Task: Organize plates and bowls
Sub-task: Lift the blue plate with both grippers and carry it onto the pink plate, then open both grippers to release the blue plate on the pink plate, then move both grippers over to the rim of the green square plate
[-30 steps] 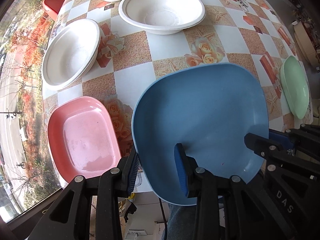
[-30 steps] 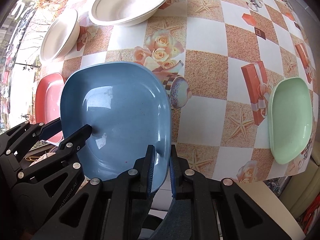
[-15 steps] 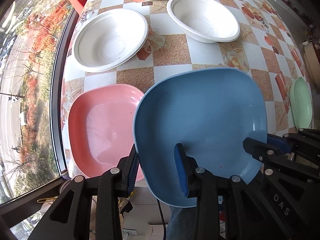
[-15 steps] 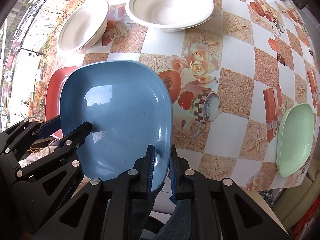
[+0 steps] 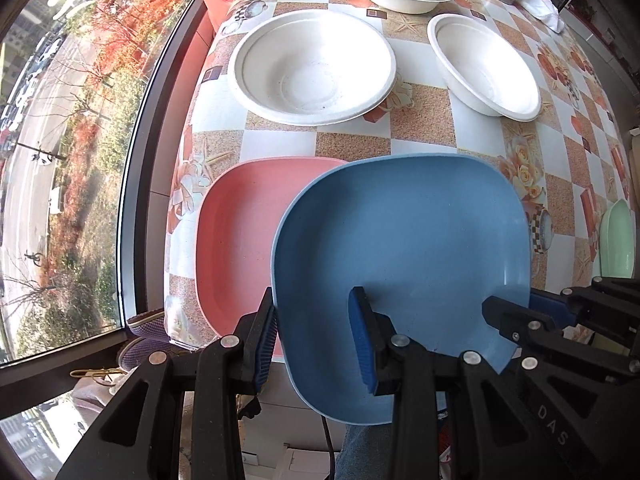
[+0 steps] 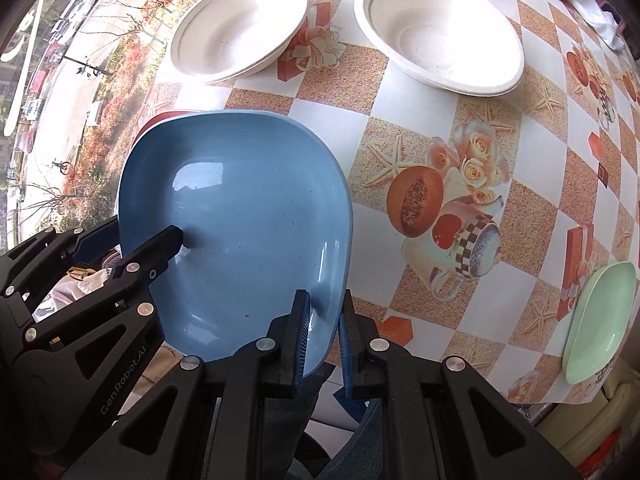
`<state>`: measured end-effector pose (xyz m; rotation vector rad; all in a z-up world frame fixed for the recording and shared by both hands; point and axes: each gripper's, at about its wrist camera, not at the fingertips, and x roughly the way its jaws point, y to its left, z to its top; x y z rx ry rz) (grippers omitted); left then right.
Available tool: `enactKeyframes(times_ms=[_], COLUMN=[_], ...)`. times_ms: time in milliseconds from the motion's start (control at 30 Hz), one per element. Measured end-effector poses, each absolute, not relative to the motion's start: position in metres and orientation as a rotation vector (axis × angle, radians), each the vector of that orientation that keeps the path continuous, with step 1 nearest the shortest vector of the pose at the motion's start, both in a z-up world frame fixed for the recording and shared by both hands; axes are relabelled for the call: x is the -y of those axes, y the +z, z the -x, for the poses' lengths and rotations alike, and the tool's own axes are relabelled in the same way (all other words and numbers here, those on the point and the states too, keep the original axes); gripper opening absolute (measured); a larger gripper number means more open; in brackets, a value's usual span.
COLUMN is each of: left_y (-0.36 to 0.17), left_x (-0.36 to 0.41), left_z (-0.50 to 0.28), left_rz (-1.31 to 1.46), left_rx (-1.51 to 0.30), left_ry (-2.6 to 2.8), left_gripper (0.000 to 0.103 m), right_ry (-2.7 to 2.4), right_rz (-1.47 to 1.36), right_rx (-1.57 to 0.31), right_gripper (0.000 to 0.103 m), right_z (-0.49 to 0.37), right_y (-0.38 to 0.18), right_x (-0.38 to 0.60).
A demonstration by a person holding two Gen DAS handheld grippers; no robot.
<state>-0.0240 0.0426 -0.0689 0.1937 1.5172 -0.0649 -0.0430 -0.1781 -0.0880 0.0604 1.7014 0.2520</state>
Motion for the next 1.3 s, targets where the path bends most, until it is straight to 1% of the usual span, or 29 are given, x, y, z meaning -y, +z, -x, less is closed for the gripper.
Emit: enactKeyframes(times_ms=[267, 667, 733, 767, 800, 867, 933, 967, 1033, 1067, 1100, 1133, 1300], left_y=[-0.073, -0.09, -0.089, -0.088, -0.088, -0.081, -0.078, -0.077, -0.075, -0.075, -0.074, -0.074, -0.08], left_x=[-0.076, -0.099, -0.102, -0.104, -0.105, -0.106, -0.106, -0.107, -0.112, -0.112, -0.112, -0.112, -0.102], left_z=[0.009, -0.012, -0.014, -0.014, -0.014, -0.01, -0.007, -0.007, -0.006, -0.005, -0.005, -0.004, 0.003], left_rz=[-0.153, -0.151, -0.136, -0.128, -0.125, -0.13, -0.14, -0.136, -0.108, -0.092, -0.085, -0.083, -0.153], left_rx=[-1.524, -1.54, -1.534, -1.534, -1.53, -1.494, -1.477, -1.474, -1.477, -1.483, -1.485, -1.483, -1.496], left_ry=[0.01, 0.112, 0.117, 0.121, 0.128, 0.142, 0.135, 0.139, 0.145, 0.143, 0.141, 0.14, 0.124], left_gripper=[0.038, 0.039, 0.045, 0.055, 0.069, 0.082, 0.082, 0.083, 0.083, 0.083, 0.083, 0.083, 0.083], right_ry=[0.303, 0.309, 0.308, 0.314, 0.322, 0.331, 0.334, 0.343, 0.36, 0.353, 0.337, 0.332, 0.329], right_rz=[-0.096, -0.177, -0.189, -0.192, -0.194, -0.179, -0.148, -0.147, -0.157, -0.136, -0.107, -0.092, -0.138], right_rx=[-1.747, -1.807, -1.808, -1.808, -1.805, -1.799, -1.788, -1.782, -1.772, -1.764, -1.748, -1.72, -1.678], right_gripper=[0.016, 0.016, 0.016, 0.016, 0.016, 0.016, 0.017, 0.02, 0.043, 0.052, 0.074, 0.089, 0.09], right_z=[0.027, -0.001, -0.005, -0.007, -0.007, -0.004, -0.001, -0.001, 0.002, 0.003, 0.004, 0.005, 0.009], right_y=[-0.109, -0.142, -0.146, -0.148, -0.147, -0.143, -0.142, -0.141, -0.133, -0.13, -0.126, -0.122, -0.108], right_x=[0.14, 0.101, 0.094, 0.09, 0.088, 0.085, 0.09, 0.09, 0.103, 0.106, 0.109, 0.112, 0.132])
